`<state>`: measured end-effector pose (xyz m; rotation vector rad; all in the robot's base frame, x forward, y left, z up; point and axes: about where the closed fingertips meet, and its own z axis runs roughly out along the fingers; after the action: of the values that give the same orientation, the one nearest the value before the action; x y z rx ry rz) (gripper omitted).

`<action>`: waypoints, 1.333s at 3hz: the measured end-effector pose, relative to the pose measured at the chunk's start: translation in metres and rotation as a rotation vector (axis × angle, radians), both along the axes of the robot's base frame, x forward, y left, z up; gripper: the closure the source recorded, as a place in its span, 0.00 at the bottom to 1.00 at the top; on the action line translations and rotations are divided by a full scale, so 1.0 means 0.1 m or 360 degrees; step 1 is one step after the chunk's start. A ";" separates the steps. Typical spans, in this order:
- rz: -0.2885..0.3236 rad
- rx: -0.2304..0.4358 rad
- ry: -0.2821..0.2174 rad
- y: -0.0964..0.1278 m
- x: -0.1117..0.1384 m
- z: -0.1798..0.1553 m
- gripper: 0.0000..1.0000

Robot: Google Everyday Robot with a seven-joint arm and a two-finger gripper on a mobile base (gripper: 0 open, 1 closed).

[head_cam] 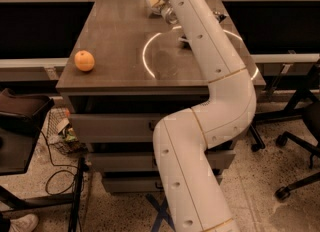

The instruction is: Place 7up can upright

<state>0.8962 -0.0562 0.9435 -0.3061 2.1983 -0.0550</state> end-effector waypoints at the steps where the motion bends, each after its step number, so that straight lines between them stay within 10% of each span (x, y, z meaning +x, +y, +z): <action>1: 0.0011 -0.0056 0.0001 -0.05 -0.07 0.15 1.00; 4: -0.0005 -0.0196 -0.0045 -0.18 -0.33 0.64 1.00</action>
Offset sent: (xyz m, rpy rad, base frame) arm -0.0276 -0.0184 0.0611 -0.1033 -0.0089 0.0088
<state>0.8630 -0.0743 1.0074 -0.3683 2.1718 -0.1961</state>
